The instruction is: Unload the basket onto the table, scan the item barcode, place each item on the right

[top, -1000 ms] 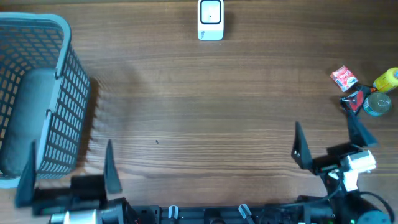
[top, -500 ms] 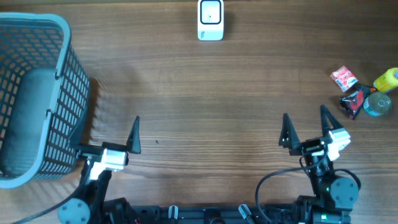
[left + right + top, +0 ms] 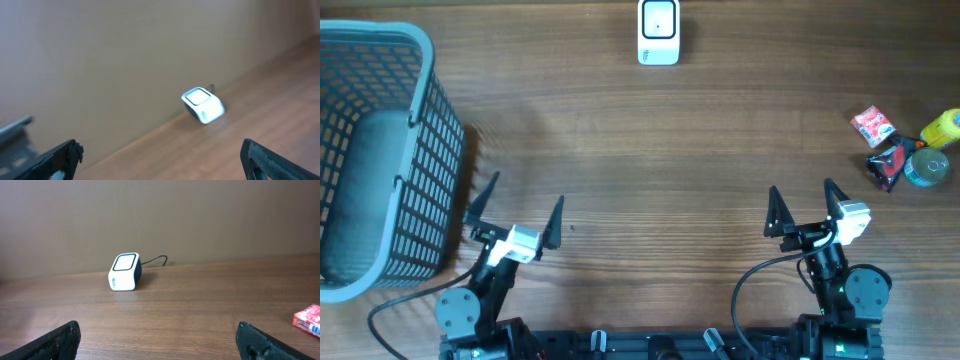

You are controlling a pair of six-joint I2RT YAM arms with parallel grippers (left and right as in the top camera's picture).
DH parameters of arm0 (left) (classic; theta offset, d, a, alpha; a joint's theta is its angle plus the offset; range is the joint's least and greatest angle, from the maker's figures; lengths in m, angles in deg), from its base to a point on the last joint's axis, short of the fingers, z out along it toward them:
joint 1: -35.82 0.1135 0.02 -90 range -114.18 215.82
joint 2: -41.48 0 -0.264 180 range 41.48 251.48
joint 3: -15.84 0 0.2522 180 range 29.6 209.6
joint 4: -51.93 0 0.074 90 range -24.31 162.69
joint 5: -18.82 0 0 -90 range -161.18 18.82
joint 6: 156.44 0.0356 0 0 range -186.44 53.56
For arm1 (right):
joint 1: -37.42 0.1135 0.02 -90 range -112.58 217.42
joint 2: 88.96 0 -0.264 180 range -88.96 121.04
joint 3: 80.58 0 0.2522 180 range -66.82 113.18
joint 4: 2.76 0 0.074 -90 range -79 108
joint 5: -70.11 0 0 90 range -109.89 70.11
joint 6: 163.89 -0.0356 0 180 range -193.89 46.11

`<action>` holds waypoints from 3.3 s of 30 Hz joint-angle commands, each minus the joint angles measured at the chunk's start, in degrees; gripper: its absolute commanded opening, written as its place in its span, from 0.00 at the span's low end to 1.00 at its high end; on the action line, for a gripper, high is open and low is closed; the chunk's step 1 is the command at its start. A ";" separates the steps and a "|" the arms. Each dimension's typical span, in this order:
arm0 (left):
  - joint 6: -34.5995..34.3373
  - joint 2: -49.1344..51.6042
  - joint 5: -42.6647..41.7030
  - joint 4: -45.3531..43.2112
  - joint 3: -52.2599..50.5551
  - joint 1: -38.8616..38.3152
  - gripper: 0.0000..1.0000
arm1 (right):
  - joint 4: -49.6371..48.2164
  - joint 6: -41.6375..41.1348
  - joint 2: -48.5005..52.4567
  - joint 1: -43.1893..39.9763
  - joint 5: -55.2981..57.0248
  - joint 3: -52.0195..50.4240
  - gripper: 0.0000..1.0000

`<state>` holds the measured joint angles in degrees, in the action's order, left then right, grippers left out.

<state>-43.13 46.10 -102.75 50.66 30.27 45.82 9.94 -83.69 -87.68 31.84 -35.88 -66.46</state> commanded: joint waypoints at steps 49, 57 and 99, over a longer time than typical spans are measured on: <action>-30.93 -4.44 29.35 19.65 -0.35 -5.66 1.00 | -0.15 0.81 0.02 -0.22 1.14 -0.07 1.00; -31.47 -4.42 29.51 19.41 -0.35 -5.55 1.00 | -0.15 0.79 0.02 -0.22 1.14 -0.07 1.00; -31.47 -4.28 29.51 19.41 -0.35 -5.55 1.00 | 0.98 -9.84 -1.07 -0.39 12.98 -0.07 1.00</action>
<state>-74.10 42.28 -74.01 69.61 30.09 40.36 11.03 -93.74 -87.86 31.84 -23.88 -66.46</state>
